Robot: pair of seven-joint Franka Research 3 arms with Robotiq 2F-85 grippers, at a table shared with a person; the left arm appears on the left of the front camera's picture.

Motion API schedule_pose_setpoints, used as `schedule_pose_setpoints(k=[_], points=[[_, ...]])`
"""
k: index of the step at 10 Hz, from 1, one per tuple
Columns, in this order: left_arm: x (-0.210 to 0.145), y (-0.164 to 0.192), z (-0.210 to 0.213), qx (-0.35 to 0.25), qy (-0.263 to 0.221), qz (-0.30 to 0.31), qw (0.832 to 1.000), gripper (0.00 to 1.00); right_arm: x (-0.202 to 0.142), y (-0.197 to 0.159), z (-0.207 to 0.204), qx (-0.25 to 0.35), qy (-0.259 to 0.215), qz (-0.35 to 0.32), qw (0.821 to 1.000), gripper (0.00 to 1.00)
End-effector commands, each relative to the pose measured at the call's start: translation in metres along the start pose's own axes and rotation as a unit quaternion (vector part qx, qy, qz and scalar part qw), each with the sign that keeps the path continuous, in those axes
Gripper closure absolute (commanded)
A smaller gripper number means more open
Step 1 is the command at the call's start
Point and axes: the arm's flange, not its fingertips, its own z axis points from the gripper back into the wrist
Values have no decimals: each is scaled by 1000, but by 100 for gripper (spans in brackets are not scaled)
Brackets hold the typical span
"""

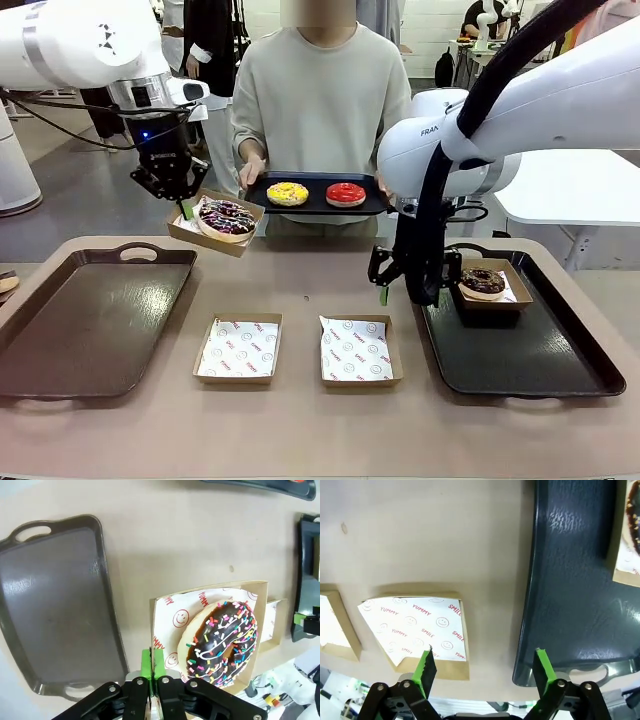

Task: Individually package the donuts and arrange them on the tray.
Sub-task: Place the picked Paper togo box on the Handle tray while simultaneously picking up another Paper togo box from the table with the other hand.

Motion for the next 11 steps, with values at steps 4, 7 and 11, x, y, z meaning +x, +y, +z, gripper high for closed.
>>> schedule_pose_setpoints(k=[4,7,11], points=[[6,35,-14,0,-3,-3,1000,98,-1,-1,4,0,-4,-1,1000,0],[6,35,-14,0,-3,-3,1000,98,-1,-1,4,0,-4,-1,1000,0],[8,35,-15,2,8,2,1000,98,0,-1,3,1,-3,-1,1000,0]])
